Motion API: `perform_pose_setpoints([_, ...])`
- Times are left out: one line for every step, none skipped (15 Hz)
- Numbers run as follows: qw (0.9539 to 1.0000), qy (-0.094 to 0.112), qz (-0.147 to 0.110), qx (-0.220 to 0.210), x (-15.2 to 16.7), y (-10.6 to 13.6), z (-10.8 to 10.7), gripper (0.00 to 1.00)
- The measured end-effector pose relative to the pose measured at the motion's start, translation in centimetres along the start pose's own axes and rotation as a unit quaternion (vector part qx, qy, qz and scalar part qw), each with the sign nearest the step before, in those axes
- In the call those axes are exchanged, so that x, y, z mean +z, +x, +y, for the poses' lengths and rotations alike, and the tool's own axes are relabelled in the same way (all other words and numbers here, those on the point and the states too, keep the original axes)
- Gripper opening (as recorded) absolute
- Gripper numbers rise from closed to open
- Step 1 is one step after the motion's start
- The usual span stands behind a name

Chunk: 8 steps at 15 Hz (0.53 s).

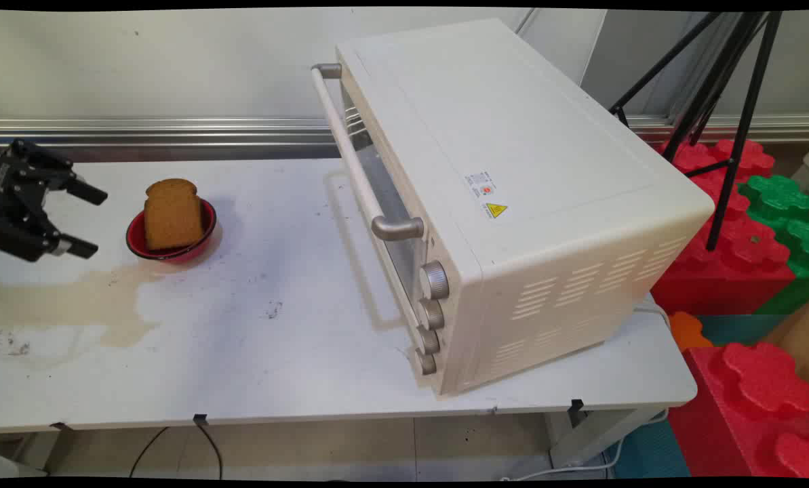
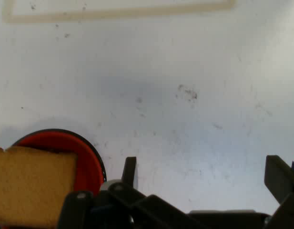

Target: Open the oven

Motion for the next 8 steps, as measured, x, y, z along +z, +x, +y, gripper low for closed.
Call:
perform_pose_setpoints([1.0000,0.002,0.002,-0.005,-0.2,0.4,-0.1,1.00])
perform_pose_setpoints([0.9999,0.004,0.005,-0.009,-0.4,1.0,-0.4,1.00])
perform_pose_setpoints([0.9999,0.007,0.010,-0.012,-0.6,1.7,-0.6,1.00])
perform_pose_setpoints([0.9998,0.008,0.015,-0.014,-0.8,2.4,-0.8,1.00])
perform_pose_setpoints([0.9996,0.011,0.023,-0.016,-1.0,3.4,-1.1,1.00])
perform_pose_setpoints([0.9993,0.012,0.031,-0.018,-1.2,4.5,-1.3,1.00])
perform_pose_setpoints([0.9990,0.013,0.038,-0.019,-1.3,5.5,-1.5,1.00])
perform_pose_setpoints([0.9986,0.014,0.046,-0.020,-1.4,6.7,-1.7,1.00])
